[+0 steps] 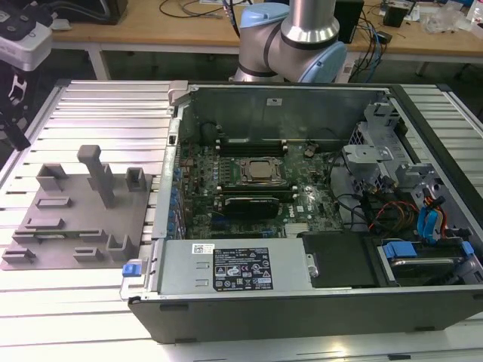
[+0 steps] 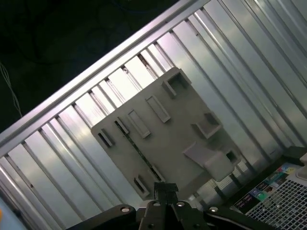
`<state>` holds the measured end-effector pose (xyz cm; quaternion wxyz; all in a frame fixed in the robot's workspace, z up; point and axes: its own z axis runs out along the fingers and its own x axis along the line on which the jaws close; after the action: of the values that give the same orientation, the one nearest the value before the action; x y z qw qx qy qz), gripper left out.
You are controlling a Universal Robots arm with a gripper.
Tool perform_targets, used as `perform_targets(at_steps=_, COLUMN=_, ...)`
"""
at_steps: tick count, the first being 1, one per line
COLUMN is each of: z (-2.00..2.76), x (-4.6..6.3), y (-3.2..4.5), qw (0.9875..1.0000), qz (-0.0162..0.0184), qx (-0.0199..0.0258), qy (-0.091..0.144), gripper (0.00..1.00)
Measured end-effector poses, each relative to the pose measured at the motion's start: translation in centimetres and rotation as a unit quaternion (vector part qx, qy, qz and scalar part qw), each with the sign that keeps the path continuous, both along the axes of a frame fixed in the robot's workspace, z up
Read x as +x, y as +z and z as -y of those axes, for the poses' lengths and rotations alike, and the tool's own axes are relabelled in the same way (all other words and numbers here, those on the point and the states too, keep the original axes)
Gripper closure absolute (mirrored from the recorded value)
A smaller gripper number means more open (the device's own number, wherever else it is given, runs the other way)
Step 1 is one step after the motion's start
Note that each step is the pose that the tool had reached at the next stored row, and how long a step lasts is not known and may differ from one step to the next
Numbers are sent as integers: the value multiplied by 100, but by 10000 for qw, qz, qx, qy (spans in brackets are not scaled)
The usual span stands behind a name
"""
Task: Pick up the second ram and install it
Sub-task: 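Pick up the second ram and move it above second insertion slot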
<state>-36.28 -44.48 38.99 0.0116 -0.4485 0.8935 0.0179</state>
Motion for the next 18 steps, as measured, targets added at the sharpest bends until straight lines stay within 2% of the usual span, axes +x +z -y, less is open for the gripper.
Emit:
perform_targets(at_steps=2, z=0, x=0, y=0, qw=9999, qz=0, qx=0, qy=121, gripper=92)
perform_targets(at_steps=7, z=0, x=0, y=0, qw=9988, qz=0, qx=0, qy=490, gripper=92)
perform_targets(at_steps=11, z=0, x=0, y=0, qw=9967, qz=0, qx=0, qy=808, gripper=92)
perform_targets(at_steps=15, z=0, x=0, y=0, qw=9949, qz=0, qx=0, qy=1011, gripper=92)
perform_targets(at_steps=17, z=0, x=0, y=0, qw=9932, qz=0, qx=0, qy=1162, gripper=92)
perform_targets(at_steps=18, z=0, x=0, y=0, qw=9914, qz=0, qx=0, qy=1310, gripper=92)
